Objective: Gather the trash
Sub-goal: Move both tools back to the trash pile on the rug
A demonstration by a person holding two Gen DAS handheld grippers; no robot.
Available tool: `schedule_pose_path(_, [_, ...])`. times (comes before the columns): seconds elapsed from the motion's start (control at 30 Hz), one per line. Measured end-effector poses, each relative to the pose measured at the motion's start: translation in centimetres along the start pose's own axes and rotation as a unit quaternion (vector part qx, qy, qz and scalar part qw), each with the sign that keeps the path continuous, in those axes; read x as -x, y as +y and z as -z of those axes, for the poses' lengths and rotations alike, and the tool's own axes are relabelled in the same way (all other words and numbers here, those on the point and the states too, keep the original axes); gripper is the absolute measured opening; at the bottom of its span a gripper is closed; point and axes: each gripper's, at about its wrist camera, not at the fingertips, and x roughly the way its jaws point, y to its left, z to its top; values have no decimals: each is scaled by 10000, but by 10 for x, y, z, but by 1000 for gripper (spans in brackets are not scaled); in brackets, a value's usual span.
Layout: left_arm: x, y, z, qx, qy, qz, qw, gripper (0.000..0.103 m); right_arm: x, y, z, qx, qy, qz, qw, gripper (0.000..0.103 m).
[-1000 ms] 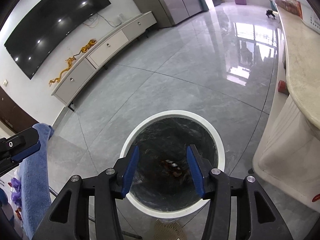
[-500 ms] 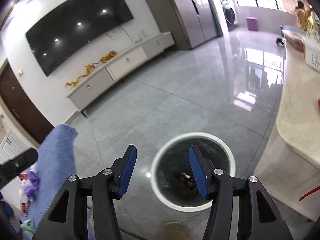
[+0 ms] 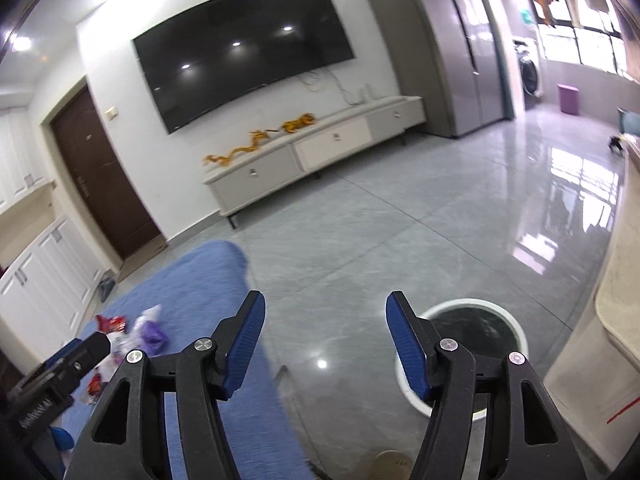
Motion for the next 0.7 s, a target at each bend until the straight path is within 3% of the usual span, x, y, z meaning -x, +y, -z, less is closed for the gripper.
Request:
schedule_pose_path(0.2, [16, 53, 34, 403, -122, -881, 9952, 75, 7, 50, 19, 367, 111, -359, 9986, 63])
schedule_pose_path(0.37, [14, 94, 59, 702, 69, -1246, 9897, 75, 6, 88, 43, 676, 317, -681, 9949, 66])
schedule_pose_path(0.5, [6, 113, 76, 801, 298, -1245, 9885, 75, -2, 112, 57, 922, 513, -872, 9906, 67])
schedule_pose_path(0.7, [-8, 130, 99, 895, 642, -725, 9913, 77, -34, 149, 81, 1092, 977, -1149, 9825, 67])
